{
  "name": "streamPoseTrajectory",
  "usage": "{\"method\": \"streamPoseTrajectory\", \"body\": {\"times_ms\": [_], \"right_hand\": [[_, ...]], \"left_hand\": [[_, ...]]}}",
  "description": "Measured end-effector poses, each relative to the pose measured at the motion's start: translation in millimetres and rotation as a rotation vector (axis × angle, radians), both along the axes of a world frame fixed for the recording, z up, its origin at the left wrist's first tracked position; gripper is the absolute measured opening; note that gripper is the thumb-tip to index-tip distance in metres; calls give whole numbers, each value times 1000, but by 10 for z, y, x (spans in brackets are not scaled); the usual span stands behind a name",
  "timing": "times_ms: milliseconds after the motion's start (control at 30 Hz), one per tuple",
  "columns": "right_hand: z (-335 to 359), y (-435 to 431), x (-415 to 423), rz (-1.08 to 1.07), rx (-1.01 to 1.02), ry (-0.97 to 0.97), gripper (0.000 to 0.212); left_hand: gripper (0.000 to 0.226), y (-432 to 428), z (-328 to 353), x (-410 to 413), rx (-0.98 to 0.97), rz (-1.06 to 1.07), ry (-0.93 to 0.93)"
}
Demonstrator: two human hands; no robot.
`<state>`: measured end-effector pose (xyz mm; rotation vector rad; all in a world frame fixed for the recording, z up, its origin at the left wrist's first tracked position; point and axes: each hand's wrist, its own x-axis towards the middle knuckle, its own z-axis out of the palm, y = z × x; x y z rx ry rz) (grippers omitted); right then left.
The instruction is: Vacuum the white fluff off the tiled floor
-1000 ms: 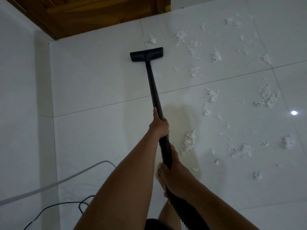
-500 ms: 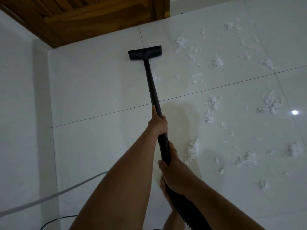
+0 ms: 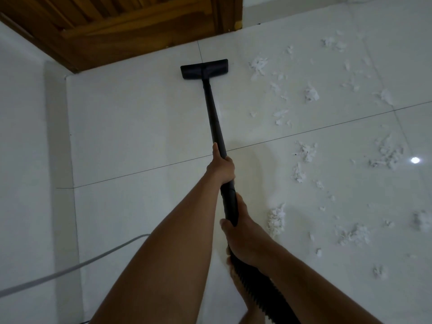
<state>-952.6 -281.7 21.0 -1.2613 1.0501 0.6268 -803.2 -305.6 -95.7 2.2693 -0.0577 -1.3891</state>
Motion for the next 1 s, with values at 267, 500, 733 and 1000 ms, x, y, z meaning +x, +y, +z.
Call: {"method": "streamPoseTrajectory", "body": {"times_ms": [267, 500, 733, 1000], "right_hand": [[15, -105, 165, -47, 48, 7, 69], [368, -155, 146, -94, 96, 0, 65], [976, -143, -73, -100, 134, 6, 66], [1325, -158, -425, 21, 30, -15, 64]], "left_hand": [[71, -122, 15, 164, 10, -17, -7], [77, -161, 347, 142, 15, 21, 46], [78, -96, 955, -160, 79, -15, 99], [77, 19, 1240, -575, 107, 50, 163]]}}
